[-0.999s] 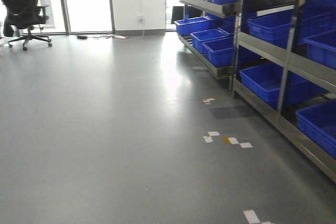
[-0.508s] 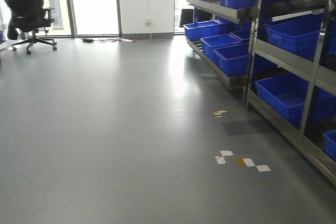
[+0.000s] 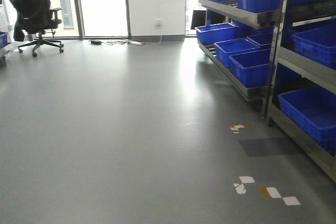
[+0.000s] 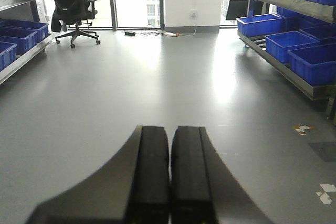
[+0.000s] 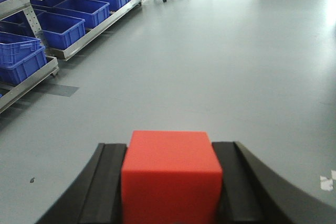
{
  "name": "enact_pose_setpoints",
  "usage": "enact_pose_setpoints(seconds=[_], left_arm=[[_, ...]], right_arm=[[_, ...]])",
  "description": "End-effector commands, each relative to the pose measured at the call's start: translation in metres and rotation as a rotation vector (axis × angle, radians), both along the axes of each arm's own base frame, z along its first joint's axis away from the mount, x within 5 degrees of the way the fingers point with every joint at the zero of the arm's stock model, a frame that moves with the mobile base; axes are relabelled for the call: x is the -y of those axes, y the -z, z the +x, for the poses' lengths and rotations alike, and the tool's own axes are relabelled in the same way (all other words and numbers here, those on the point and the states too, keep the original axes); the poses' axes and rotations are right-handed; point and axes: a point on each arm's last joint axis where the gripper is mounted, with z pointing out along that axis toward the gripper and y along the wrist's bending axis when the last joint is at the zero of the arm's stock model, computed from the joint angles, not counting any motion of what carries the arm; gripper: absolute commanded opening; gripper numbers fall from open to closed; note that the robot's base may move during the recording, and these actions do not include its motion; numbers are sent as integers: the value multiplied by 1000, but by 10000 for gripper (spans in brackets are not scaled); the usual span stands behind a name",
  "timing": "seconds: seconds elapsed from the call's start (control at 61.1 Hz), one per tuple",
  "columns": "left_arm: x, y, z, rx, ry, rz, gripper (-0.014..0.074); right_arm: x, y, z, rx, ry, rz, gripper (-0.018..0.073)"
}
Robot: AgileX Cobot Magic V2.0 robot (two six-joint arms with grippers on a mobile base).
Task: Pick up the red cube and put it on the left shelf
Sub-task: 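Drive the base away from the table holding the red cube, then drive the base up to the shelf rack of blue crates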
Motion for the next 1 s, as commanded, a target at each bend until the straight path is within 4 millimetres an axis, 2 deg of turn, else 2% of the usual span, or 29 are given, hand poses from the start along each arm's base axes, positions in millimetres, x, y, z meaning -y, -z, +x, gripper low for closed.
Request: enact_pose_setpoints(seconds=[0.0, 0.982], left_arm=[[0, -1, 0, 81, 7, -7, 101], [0, -1, 0, 81, 7, -7, 101]], right_arm=[[-1, -17, 1, 106, -5, 34, 184], [-1, -17, 1, 105, -5, 34, 184]])
